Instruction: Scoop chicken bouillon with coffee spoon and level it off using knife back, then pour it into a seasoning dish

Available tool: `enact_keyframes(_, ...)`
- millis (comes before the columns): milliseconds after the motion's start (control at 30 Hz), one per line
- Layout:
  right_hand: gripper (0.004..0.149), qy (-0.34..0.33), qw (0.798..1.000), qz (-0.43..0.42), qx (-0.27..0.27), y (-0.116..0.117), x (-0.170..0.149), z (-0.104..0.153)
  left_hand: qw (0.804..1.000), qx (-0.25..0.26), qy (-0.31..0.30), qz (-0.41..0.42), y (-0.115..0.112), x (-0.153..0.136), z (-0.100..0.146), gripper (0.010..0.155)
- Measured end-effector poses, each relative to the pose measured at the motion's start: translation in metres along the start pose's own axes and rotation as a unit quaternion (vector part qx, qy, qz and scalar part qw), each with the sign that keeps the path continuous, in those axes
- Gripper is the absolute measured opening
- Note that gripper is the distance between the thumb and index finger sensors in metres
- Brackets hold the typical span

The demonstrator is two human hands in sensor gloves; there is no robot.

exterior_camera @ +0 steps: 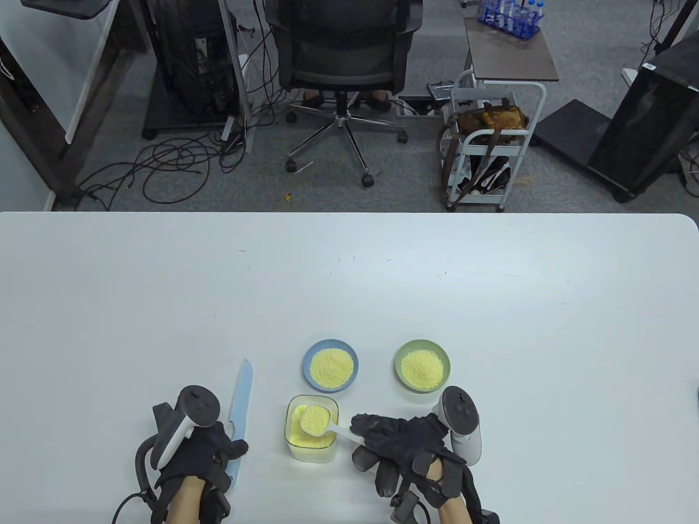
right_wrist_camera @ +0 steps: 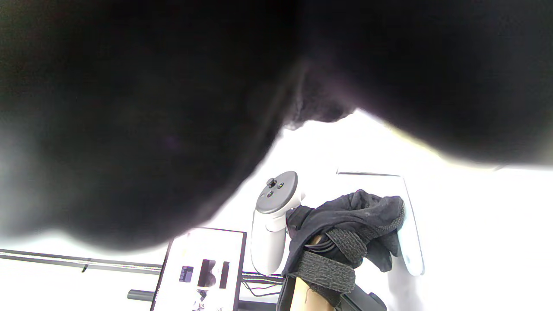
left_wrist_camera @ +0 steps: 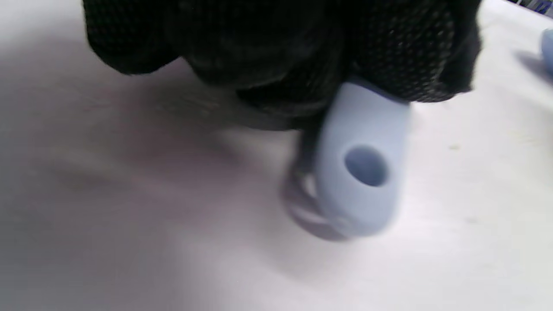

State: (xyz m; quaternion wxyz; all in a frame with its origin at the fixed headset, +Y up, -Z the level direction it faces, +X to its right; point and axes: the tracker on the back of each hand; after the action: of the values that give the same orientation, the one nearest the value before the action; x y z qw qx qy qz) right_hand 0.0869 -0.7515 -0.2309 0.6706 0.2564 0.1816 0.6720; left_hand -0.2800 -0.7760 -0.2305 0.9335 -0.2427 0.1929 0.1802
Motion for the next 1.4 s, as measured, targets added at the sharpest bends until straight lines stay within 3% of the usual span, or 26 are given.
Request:
enact_keyframes(133,0.041,-0.004,1.000,-0.005,0.005,0.000,0.000,0.000,1.000,0.012,-0.013,-0.006,0.001,0.004,0.005,0.048)
enact_keyframes(233,0.042,-0.013,1.000,-0.011,-0.002,-0.003,0.002,0.001,0.997,0.059,-0.036,0.016,0.007,0.007,0.015,0.053)
enact_keyframes(367,0.042,-0.026,0.999,-0.024,-0.024,-0.011,0.005,0.006,0.978,0.173,-0.088,0.079,0.010,0.014,0.030,0.079)
enact_keyframes(433,0.042,-0.021,0.999,-0.014,-0.047,-0.018,0.005,0.010,0.974,0.193,-0.097,0.063,0.009,0.015,0.031,0.087)
enact_keyframes(667,0.043,-0.002,0.988,-0.027,-0.153,-0.058,-0.005,0.031,0.988,0.115,-0.080,0.063,-0.004,0.013,0.016,0.096)
enact_keyframes(933,0.047,0.065,0.950,0.079,-0.295,-0.098,-0.013,0.064,0.990,0.101,-0.081,0.058,-0.007,0.014,0.013,0.097)
enact_keyframes(1133,0.047,0.099,0.926,0.140,-0.335,-0.102,-0.015,0.069,0.989,0.101,-0.087,0.065,-0.008,0.013,0.013,0.097)
enact_keyframes(1400,0.046,0.135,0.906,0.201,-0.347,-0.098,-0.020,0.065,0.988,0.098,-0.091,0.073,-0.008,0.013,0.013,0.096)
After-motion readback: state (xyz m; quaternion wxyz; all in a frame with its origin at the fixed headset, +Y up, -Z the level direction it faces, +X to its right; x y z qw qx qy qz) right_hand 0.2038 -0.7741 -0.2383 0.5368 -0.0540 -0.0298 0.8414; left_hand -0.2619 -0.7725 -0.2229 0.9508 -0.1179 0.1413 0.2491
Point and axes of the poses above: the tracker on the back of each hand, its own x axis roughly to the thumb side, its own z axis roughly from the fingertips to the wrist, y = z × x, and after that the axes turned 7 degrees about z, right-handed
